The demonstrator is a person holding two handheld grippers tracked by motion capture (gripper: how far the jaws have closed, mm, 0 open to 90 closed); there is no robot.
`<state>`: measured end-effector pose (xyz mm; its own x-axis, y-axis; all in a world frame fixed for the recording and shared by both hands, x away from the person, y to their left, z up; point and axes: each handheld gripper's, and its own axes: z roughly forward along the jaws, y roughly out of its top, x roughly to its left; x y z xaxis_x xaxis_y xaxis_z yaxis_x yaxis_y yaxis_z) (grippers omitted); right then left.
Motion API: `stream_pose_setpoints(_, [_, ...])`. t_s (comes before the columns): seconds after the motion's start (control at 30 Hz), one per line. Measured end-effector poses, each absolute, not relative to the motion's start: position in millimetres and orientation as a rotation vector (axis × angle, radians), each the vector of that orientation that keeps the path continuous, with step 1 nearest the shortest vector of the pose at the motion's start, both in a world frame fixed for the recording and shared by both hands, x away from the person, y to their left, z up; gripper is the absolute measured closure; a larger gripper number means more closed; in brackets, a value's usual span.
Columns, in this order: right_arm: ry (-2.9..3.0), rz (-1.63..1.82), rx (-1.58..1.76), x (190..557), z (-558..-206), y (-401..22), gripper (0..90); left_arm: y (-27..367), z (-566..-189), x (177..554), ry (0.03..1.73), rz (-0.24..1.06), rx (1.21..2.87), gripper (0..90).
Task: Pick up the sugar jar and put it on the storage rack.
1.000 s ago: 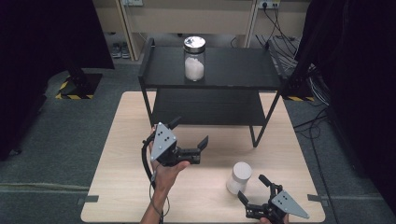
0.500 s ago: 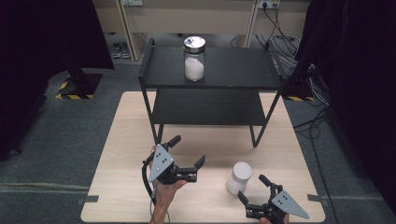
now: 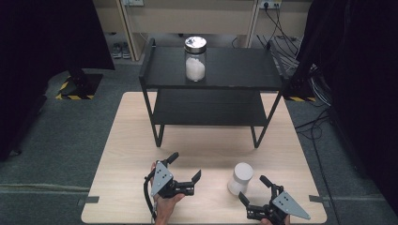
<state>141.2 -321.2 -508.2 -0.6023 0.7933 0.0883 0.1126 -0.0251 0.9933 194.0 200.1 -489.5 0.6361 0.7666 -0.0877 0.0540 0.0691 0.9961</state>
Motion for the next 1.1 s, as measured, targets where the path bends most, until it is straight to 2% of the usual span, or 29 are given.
stream_pose_setpoints(0.47, [1.733, 1.677, 0.946, 141, -508, -321, 0.3, 204, -521, 183, 0.786, 0.609, 1.404, 0.2])
stream_pose_setpoints(1.1, [1.734, 1.676, 0.944, 142, -508, -321, 0.3, 199, -531, 173, 0.828, 0.638, 1.416, 0.2])
